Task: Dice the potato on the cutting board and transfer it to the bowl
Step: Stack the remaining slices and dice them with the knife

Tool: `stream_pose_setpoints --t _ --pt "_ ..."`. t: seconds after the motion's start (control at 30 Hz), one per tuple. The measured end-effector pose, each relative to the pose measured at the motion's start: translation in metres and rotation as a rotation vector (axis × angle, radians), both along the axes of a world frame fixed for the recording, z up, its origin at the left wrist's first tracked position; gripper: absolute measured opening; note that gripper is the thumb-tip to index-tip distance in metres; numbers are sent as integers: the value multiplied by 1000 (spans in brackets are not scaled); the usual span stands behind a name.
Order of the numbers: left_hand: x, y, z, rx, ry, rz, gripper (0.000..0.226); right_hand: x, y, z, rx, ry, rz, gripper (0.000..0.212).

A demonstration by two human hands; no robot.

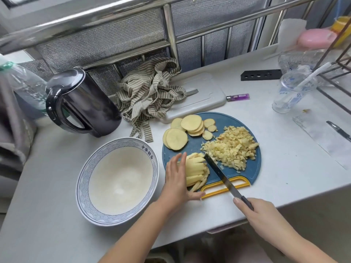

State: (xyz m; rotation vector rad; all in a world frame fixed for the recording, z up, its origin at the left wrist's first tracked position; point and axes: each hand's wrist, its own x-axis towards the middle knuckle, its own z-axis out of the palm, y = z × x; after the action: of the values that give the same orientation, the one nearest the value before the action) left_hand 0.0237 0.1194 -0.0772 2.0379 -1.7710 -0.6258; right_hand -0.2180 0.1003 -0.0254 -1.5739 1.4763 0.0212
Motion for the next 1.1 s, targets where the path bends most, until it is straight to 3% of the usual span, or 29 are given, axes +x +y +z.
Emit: stream_pose_setpoints --t 0.13,0.37,0.5,0.9,1.1 --pt "-4 21 -19 -100 -14 53 118 9 7 1 15 -18 -34 46" --pt "5 10 -24 -181 68 36 127 16 18 -2 40 -55 -112 47" --pt "2 -2 -31 -287 70 83 118 20 23 -4 56 -62 -144 47" --pt "4 -9 -34 -323 -40 -30 95 40 35 -9 52 -104 -235 48" --pt "7 -15 -35 -246 43 -76 93 44 24 -7 3 -68 -180 47"
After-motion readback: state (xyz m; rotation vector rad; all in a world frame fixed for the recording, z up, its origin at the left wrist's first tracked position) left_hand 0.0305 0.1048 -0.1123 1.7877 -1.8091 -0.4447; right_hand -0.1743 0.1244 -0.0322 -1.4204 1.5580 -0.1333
